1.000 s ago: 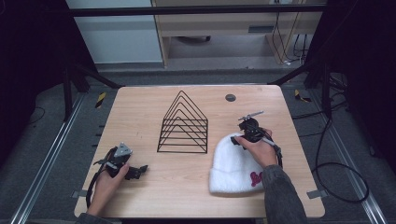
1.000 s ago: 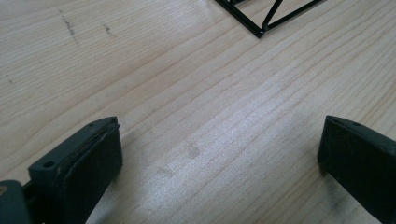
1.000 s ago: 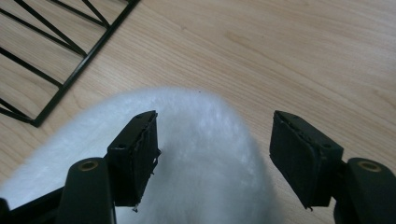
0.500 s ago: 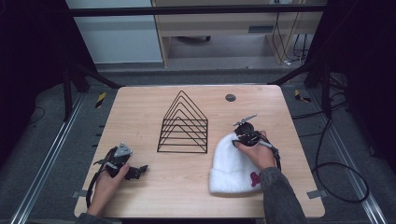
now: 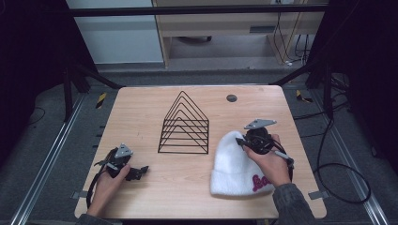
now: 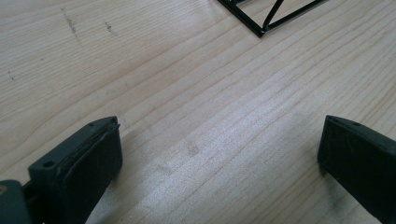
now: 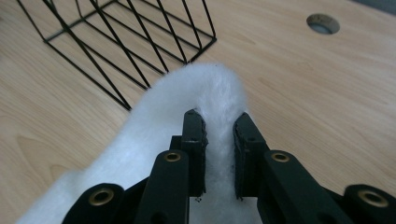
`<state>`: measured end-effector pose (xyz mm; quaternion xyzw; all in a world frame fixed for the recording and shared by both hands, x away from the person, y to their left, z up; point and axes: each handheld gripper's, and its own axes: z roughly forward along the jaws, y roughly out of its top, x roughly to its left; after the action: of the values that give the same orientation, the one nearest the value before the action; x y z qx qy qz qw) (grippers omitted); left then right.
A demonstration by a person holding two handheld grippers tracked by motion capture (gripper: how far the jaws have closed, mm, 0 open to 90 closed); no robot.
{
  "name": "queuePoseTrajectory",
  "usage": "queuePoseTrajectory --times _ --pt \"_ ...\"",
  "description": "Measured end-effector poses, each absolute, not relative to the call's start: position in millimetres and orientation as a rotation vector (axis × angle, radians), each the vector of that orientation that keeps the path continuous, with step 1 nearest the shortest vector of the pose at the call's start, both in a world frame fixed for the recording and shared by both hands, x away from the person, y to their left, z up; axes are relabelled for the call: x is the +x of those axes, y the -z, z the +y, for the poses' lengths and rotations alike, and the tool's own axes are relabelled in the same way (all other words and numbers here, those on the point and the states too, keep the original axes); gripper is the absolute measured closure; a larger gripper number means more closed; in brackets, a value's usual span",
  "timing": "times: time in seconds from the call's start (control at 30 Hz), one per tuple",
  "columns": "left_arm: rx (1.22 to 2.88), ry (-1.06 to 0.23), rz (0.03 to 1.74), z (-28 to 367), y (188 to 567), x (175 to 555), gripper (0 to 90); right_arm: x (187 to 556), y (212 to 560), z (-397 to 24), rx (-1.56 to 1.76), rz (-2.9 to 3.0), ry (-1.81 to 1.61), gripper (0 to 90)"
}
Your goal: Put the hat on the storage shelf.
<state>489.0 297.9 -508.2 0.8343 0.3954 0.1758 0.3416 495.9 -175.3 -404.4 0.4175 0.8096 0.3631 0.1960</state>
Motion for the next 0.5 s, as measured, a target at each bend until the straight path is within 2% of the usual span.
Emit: queuePoseTrajectory --times 0.3,0.5 --pt "2.183 -0.440 1.047 294 504 485 2.1 458 377 -182 1.092 2.169 -1.163 78.9" --pt "2.117 -0.521 1.001 289 486 479 3.2 434 355 -184 1.022 2.107 -1.222 79.3"
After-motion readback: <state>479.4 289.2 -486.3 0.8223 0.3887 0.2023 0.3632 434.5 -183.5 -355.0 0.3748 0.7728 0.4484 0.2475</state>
